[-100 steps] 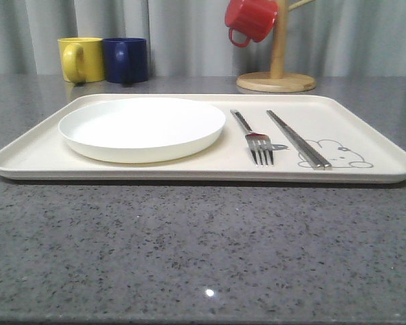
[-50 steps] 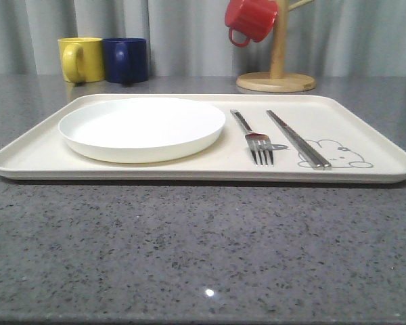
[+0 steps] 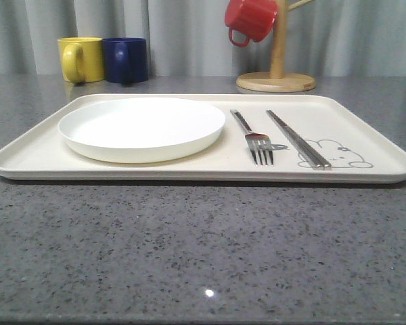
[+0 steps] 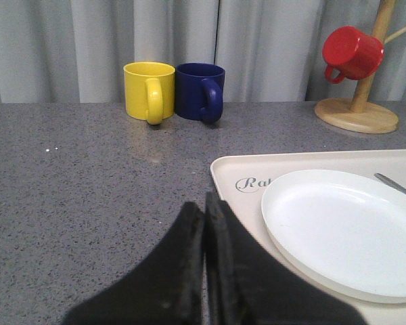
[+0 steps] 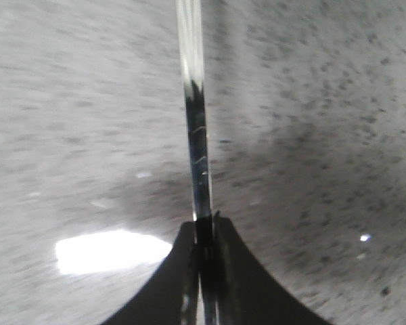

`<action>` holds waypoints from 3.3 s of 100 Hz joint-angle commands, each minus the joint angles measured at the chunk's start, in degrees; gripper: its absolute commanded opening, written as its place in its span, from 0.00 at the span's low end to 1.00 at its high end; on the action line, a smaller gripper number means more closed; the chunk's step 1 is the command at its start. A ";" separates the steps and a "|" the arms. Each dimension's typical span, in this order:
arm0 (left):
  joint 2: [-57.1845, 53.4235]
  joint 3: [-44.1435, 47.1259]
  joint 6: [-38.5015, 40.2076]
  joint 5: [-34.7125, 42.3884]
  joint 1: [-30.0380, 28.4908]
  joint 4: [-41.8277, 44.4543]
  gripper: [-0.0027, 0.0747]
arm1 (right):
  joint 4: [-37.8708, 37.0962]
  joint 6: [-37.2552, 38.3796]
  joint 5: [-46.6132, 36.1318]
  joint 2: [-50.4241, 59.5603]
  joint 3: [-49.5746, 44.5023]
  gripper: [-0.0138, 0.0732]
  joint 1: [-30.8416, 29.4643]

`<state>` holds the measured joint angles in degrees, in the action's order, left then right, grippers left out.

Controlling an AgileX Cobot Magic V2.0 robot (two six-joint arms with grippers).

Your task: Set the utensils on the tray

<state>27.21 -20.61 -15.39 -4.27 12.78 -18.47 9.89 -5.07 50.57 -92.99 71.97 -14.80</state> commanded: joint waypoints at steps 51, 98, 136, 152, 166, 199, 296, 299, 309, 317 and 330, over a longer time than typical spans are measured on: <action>0.15 -1.66 0.18 4.87 0.39 -0.24 0.01 | -0.68 15.38 -4.93 9.01 1.84 0.09 24.84; 0.15 -1.66 0.18 4.87 0.39 -0.24 0.01 | -6.86 23.07 -7.39 2.66 1.84 0.09 30.94; 0.15 -1.66 0.18 4.87 0.39 -0.24 0.01 | -6.16 23.12 -7.25 0.21 1.84 0.09 30.94; 0.15 -1.66 0.18 4.87 0.39 -0.24 0.01 | -5.73 23.12 -6.69 -0.88 1.84 0.10 30.94; 0.15 -1.66 0.18 4.87 0.39 -0.24 0.01 | -5.74 23.12 -6.74 -0.86 1.84 0.21 30.94; 0.15 -1.66 0.18 4.87 0.39 -0.24 0.01 | -5.74 23.12 -6.67 -0.79 1.84 0.47 30.94; 0.15 -1.66 0.18 4.87 0.39 -0.24 0.01 | -16.48 18.98 -13.60 27.04 -5.90 0.47 15.68; 0.15 -1.66 0.18 4.87 0.39 -0.24 0.01 | -16.48 18.98 -15.32 28.74 -8.05 0.47 15.15; 0.15 -1.66 0.18 4.87 0.39 -0.24 0.01 | -16.75 18.98 -20.37 35.53 -14.53 0.47 14.70; 0.15 -1.66 0.18 4.87 0.39 -0.24 0.01 | -16.79 18.98 -25.44 40.67 -19.89 0.47 14.70; 0.15 -1.66 0.18 4.87 0.39 -0.24 0.01 | -17.11 18.98 -32.80 49.06 -28.67 0.47 14.70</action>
<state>27.21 -20.61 -15.39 -4.27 12.78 -18.47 -6.09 14.58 26.72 -49.35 46.39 0.25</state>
